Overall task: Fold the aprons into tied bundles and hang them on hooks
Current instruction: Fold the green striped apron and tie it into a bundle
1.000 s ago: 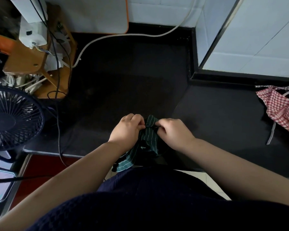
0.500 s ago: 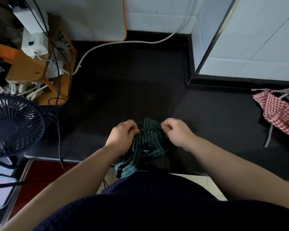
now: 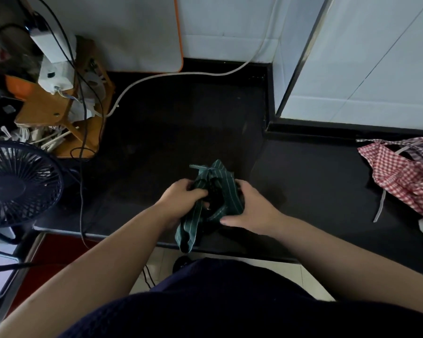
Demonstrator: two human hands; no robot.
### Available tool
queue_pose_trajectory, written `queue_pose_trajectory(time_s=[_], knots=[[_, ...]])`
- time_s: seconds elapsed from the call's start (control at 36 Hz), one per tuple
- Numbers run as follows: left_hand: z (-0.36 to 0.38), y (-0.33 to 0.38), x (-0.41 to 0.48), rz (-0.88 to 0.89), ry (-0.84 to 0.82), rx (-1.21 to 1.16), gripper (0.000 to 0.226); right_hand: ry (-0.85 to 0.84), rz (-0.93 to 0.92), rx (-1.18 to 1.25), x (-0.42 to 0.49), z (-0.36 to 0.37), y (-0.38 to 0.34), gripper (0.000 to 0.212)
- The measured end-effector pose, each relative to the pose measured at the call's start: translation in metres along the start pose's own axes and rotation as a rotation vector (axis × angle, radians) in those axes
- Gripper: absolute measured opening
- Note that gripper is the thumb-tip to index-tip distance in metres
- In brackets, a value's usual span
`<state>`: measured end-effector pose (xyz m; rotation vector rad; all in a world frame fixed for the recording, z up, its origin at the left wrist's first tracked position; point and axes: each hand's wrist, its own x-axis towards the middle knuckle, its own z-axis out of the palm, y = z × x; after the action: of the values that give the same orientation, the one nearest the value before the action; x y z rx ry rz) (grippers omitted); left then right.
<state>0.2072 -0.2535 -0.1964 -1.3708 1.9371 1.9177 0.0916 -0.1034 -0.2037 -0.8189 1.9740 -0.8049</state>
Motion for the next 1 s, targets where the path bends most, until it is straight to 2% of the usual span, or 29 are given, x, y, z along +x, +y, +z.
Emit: queue_pose_trajectory(time_s=[0.11, 0.19, 0.28, 0.36, 0.47, 0.53, 0.61, 0.69, 0.78, 0.89, 1.0], knots=[[0.015, 0.019, -0.007, 0.013, -0.107, -0.084, 0.037, 0.224, 0.063, -0.191, -0.004, -0.011, 0.005, 0.022], [0.018, 0.026, -0.009, 0.015, -0.150, 0.008, 0.069, 0.241, 0.088, -0.070, -0.003, -0.030, 0.005, 0.019], [0.021, 0.035, -0.015, 0.010, -0.227, 0.103, 0.080, 0.233, 0.067, 0.116, -0.014, -0.057, -0.003, 0.017], [0.023, 0.046, -0.016, 0.033, -0.236, 0.204, 0.073, 0.225, 0.072, 0.238, -0.020, -0.081, -0.009, 0.022], [0.027, 0.065, -0.022, 0.044, -0.164, 0.397, 0.030, 0.231, 0.148, 0.357, -0.028, -0.106, -0.018, 0.025], [0.026, 0.076, -0.025, 0.075, -0.110, 0.349, 0.016, 0.258, 0.175, 0.436, -0.033, -0.117, -0.025, 0.028], [0.025, 0.093, -0.035, 0.083, -0.157, 0.189, 0.015, 0.297, 0.191, 0.654, -0.047, -0.130, -0.034, 0.023], [0.029, 0.101, -0.040, 0.095, -0.202, 0.308, 0.018, 0.323, 0.185, 0.876, -0.063, -0.137, -0.041, 0.019], [0.034, 0.105, -0.047, 0.095, -0.255, 0.490, 0.019, 0.349, 0.182, 0.980, -0.078, -0.136, -0.041, 0.017], [0.035, 0.108, -0.066, 0.080, -0.229, 0.716, 0.026, 0.397, 0.159, 1.096, -0.100, -0.132, -0.040, 0.015], [0.031, 0.111, -0.084, -0.017, -0.153, 0.650, 0.004, 0.432, 0.113, 1.085, -0.117, -0.126, -0.044, 0.015]])
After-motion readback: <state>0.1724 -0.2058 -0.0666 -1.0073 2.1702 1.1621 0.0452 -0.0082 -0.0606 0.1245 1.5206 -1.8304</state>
